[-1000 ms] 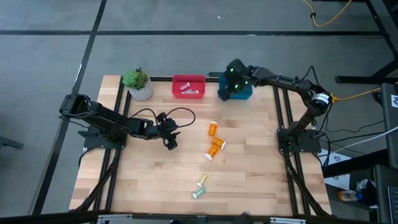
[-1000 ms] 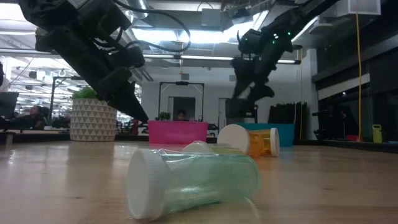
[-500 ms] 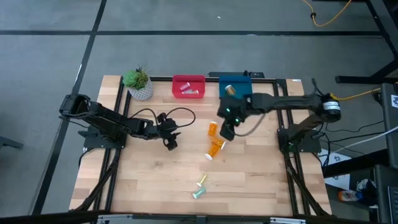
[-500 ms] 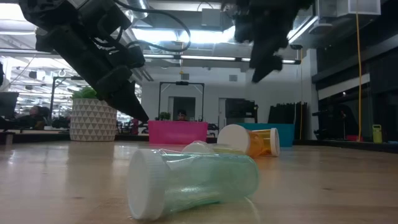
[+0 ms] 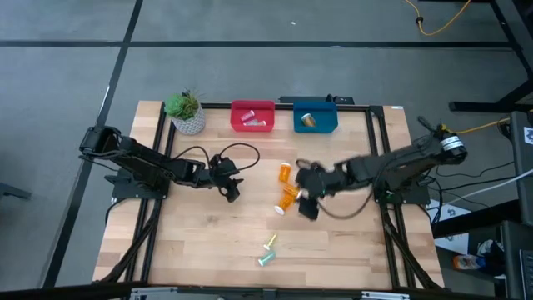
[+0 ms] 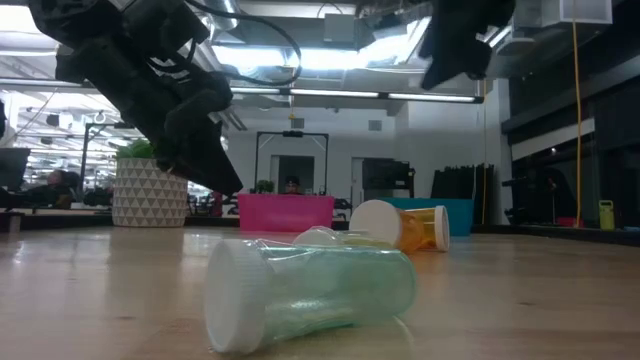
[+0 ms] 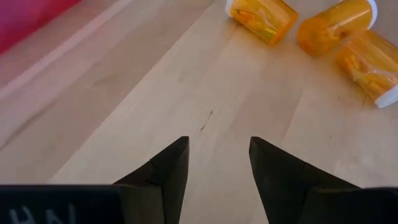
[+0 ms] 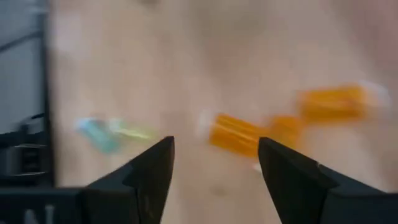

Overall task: Pick and place medicine bottles into bin by pill shape (circle, oval)
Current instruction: Move the orange pill bottles to the top right of the table, then put the yellow pill bottle into the red bin

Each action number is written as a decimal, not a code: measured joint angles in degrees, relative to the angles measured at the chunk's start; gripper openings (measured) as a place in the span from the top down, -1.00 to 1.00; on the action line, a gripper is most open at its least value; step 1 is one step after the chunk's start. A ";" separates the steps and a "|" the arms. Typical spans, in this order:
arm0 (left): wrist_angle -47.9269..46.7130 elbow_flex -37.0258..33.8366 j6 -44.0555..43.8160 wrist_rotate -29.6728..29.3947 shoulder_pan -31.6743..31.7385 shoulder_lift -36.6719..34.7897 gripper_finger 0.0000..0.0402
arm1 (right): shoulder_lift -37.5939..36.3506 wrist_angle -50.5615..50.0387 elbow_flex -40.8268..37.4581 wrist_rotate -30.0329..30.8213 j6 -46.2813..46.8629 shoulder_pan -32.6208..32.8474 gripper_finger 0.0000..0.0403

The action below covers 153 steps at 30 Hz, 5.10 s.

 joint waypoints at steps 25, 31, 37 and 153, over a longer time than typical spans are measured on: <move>-1.41 -0.01 -4.55 -0.45 0.00 0.00 0.19 | 38.89 20.48 23.27 -3.19 -17.92 18.05 -0.15; -1.13 -0.02 -5.64 -0.46 0.02 0.00 0.19 | 42.66 19.65 23.32 -0.50 -14.90 17.63 -0.15; -0.98 -0.02 -5.41 -0.48 0.02 0.00 0.19 | 43.57 19.05 23.29 1.01 -15.02 16.58 -0.15; 19.21 0.00 24.63 -3.91 -9.31 0.02 0.19 | 22.86 19.43 -8.83 1.82 23.83 5.48 -0.15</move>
